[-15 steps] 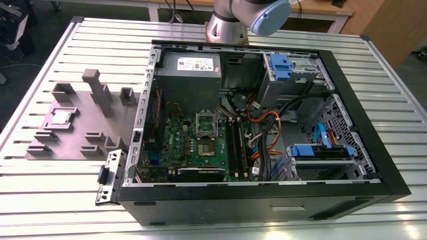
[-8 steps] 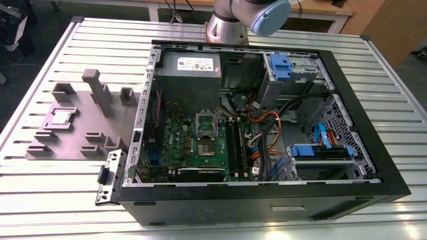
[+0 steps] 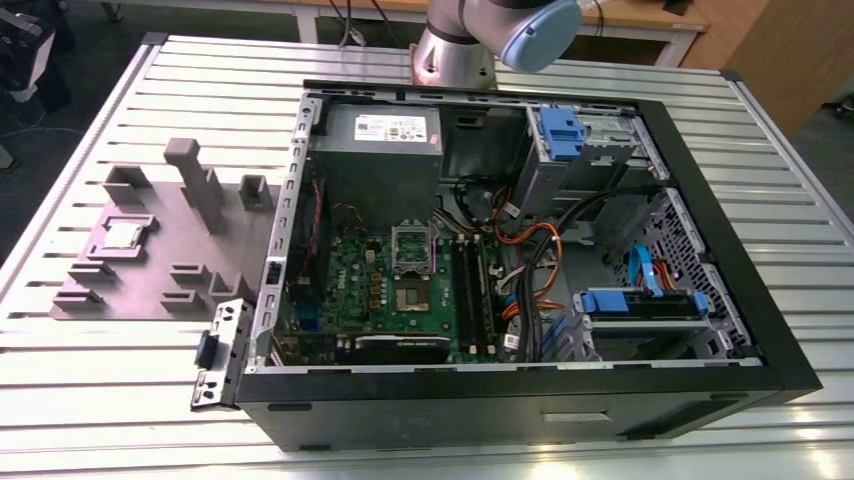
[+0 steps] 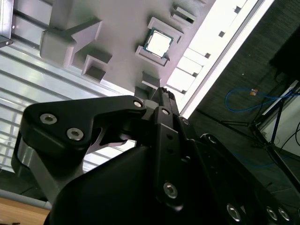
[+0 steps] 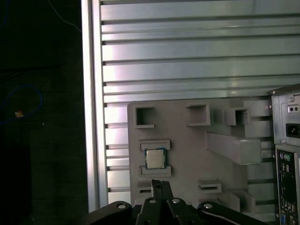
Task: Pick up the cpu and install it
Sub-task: 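Pick up the cpu and move it towards the insertion slot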
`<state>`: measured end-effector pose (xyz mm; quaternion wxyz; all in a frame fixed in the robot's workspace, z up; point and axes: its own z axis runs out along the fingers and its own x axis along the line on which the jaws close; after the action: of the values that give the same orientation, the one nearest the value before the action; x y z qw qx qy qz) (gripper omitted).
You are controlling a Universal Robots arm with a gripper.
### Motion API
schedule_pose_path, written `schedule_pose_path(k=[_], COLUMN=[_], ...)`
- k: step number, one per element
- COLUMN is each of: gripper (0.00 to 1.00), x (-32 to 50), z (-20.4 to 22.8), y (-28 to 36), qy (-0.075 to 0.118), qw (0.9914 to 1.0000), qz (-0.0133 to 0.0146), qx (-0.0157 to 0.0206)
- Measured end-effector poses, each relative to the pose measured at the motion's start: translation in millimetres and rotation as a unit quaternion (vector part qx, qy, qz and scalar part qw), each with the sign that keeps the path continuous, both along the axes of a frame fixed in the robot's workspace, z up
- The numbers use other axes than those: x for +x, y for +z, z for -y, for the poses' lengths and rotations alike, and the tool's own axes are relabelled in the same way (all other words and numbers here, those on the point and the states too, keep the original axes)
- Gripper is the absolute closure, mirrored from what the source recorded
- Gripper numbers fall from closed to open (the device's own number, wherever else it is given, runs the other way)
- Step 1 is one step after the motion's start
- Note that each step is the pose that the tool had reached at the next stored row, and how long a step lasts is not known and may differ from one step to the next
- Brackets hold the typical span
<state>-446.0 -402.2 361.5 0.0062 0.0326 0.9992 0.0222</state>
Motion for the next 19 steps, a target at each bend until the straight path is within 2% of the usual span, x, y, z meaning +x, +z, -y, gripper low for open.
schedule_pose_path(k=[4, 5, 6, 8, 9, 11, 12, 14, 15, 17, 19], gripper=[0.84, 0.77, 0.77, 0.65, 0.65, 0.53, 0.53, 0.42, 0.42, 0.3, 0.3], x=[-0.1, -0.1, -0.1, -0.2, -0.2, -0.2, -0.2, -0.3, -0.3, -0.3, -0.5], z=[0.0, 0.0, 0.0, 0.0, 0.0, 0.0, 0.0, 0.0, 0.0, 0.0, -0.1], y=[0.0, 0.0, 0.0, 0.0, 0.0, 0.0, 0.0, 0.0, 0.0, 0.0, -0.2], qy=[0.0, 0.0, 0.0, 0.0, 0.0, 0.0, 0.0, 0.0, 0.0, 0.0, 0.0], qw=[1.0, 1.0, 1.0, 1.0, 1.0, 1.0, 1.0, 1.0, 1.0, 1.0, 1.0], qz=[0.0, 0.0, 0.0, 0.0, 0.0, 0.0, 0.0, 0.0, 0.0, 0.0, 0.0], qx=[0.0, 0.0, 0.0, 0.0, 0.0, 0.0, 0.0, 0.0, 0.0, 0.0, 0.0])
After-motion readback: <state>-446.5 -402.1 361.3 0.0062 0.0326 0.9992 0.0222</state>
